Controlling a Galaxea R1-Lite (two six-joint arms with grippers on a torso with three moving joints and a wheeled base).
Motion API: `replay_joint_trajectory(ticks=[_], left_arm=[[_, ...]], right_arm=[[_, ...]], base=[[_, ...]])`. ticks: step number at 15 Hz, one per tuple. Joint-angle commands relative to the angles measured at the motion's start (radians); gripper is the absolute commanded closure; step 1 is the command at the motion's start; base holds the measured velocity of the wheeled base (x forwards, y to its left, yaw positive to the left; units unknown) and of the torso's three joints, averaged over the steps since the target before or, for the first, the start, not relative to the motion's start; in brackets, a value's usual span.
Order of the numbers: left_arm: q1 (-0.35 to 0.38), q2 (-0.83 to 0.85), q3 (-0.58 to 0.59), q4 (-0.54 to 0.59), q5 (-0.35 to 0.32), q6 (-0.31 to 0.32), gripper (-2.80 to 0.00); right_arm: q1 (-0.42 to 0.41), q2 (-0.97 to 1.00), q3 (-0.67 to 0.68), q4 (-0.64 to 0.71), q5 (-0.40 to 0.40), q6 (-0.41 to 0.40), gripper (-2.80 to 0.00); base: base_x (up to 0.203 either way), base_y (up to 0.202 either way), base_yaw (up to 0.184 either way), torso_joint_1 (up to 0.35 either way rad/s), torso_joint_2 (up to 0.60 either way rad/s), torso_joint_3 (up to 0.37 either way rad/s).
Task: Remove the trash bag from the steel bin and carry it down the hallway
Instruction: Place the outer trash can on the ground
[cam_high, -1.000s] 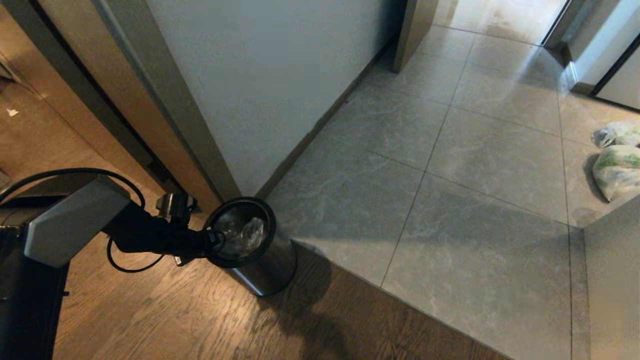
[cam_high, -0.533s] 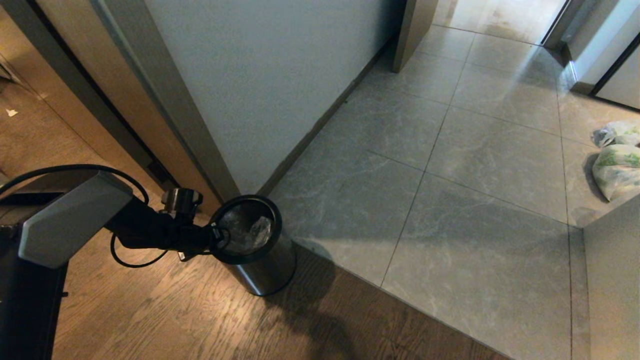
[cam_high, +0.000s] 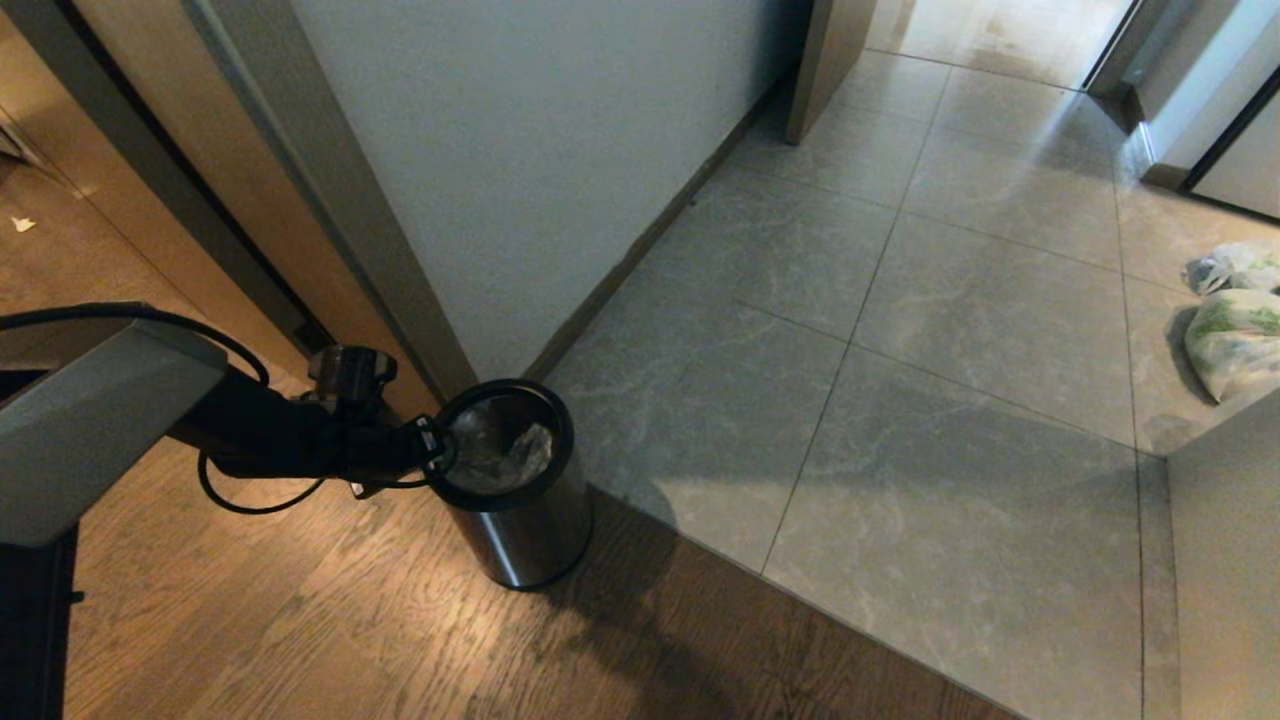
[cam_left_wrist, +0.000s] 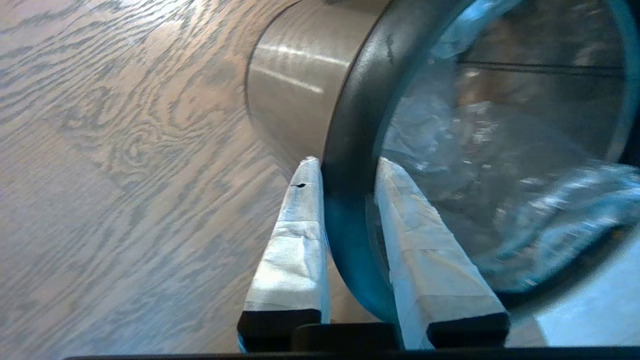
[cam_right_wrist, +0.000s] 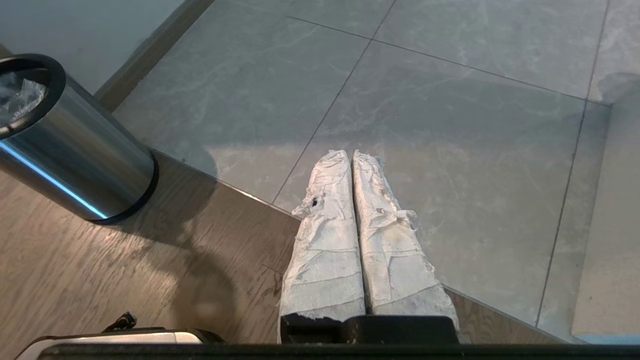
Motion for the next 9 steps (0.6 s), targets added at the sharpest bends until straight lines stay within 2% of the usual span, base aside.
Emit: replay_joint_trajectory(ticks=[1,9], left_arm=[[-0.003,-0.043,0.010,-0.002,0.004,-0.008,0.00],[-0.003,-0.063,0.063,0.000,0.037,-0.010,0.00]], right_arm=[[0.000,-0.001,0.002,0.000,0.000,0.000,0.00],[0.000,-0.001,0.002,0.000,0.000,0.000,0.00]], base=[[0.000,0.000,0.000,0.000,0.00,0.000],[0.000,0.000,0.000,0.000,0.00,0.000]])
